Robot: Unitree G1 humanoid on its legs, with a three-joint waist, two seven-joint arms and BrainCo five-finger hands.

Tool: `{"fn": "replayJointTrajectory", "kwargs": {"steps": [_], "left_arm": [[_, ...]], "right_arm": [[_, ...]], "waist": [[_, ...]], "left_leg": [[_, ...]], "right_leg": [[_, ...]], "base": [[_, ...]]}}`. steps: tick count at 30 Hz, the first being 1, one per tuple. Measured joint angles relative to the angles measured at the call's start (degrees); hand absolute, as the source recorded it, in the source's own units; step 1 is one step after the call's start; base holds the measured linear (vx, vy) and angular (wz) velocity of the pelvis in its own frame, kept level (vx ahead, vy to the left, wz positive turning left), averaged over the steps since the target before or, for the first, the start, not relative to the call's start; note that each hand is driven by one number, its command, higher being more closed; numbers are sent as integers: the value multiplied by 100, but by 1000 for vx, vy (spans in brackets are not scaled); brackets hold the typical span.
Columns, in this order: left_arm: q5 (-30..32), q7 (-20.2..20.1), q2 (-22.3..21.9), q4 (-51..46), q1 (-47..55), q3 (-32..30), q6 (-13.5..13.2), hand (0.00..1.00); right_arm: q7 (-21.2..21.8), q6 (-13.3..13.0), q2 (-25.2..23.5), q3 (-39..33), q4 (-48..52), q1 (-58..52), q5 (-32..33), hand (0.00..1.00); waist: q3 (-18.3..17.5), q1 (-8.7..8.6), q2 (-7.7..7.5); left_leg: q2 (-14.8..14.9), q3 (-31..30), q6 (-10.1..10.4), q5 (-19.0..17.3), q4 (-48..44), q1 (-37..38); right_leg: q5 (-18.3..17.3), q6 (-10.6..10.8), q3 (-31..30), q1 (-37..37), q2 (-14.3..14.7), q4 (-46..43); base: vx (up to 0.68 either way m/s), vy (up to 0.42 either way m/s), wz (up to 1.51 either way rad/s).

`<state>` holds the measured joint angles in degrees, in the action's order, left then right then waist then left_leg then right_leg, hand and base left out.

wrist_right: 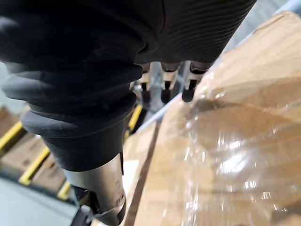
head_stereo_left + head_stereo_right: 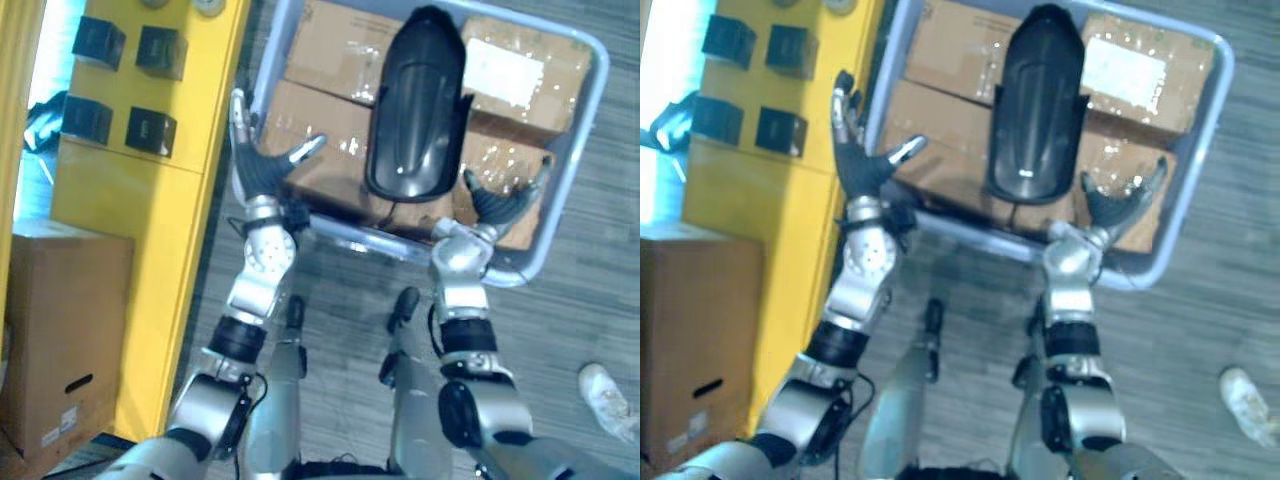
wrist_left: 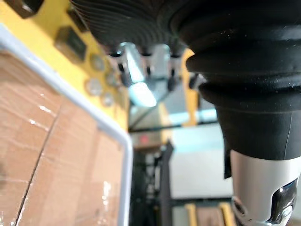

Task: Walk over and take plastic housings, then place them on the shelf

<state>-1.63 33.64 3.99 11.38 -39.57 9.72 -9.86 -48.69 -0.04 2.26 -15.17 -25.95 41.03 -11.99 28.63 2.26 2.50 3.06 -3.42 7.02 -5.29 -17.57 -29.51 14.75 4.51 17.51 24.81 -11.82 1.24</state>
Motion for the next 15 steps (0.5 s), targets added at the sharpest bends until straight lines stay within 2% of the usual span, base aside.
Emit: {"fn": "replayJointTrajectory", "kwargs": {"steps": [9, 15], "left_arm": [[-1, -11, 0, -72, 186, 1, -1, 0], [-1, -104, -13, -279, 384, 24, -2, 0]], "right_arm": [[-4, -87, 282, -188, 11, 441, 0, 0], [-62, -150, 282, -213, 543, 427, -20, 0]], "waist": [[-4, 17, -8], [-4, 2, -8]], "left_leg": [[-14, -105, 10, 21, 12, 27], [-10, -111, 10, 21, 9, 27]], "right_leg": [[1, 2, 121, -116, 2, 54], [1, 2, 127, -122, 7, 55]], "base": [[-29, 35, 6], [-26, 38, 0]]}}
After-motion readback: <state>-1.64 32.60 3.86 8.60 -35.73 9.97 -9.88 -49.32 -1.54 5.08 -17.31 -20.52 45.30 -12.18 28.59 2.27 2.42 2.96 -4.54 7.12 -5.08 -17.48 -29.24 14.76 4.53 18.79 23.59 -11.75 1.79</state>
